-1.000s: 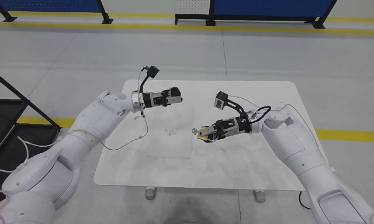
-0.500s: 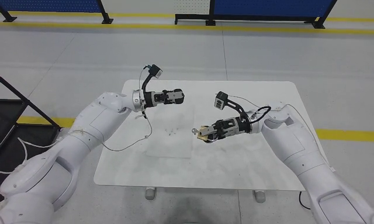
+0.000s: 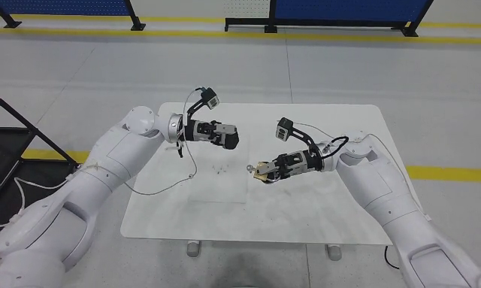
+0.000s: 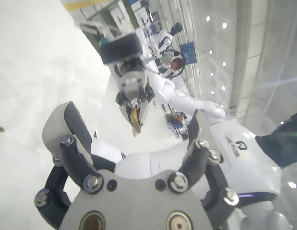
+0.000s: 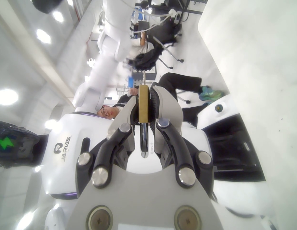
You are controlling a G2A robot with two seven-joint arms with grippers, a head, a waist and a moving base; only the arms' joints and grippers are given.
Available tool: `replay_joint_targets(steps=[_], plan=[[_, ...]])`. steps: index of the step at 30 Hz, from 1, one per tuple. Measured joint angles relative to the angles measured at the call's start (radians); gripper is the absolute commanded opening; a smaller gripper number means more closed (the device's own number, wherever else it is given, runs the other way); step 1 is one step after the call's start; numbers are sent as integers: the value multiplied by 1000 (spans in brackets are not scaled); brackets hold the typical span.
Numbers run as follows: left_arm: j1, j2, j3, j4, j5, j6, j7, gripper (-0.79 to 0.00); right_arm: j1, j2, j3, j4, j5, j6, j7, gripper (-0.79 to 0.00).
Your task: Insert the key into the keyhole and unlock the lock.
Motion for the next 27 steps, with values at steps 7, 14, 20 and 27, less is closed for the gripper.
replay_joint_targets(steps=[7,14,20,27], plan=[[15,-7,5,-4,71,142,-140,0,0,0,0,0,0,0,0,-785],[30,-21,12,-23,111,161,-158,0,0,0,0,0,0,0,0,-785],[46,-35,13,-46,123,151,-149,0,0,0,0,0,0,0,0,-785],[70,-54,-9,-25,87,114,-112,-49,0,0,0,0,0,0,0,-785]])
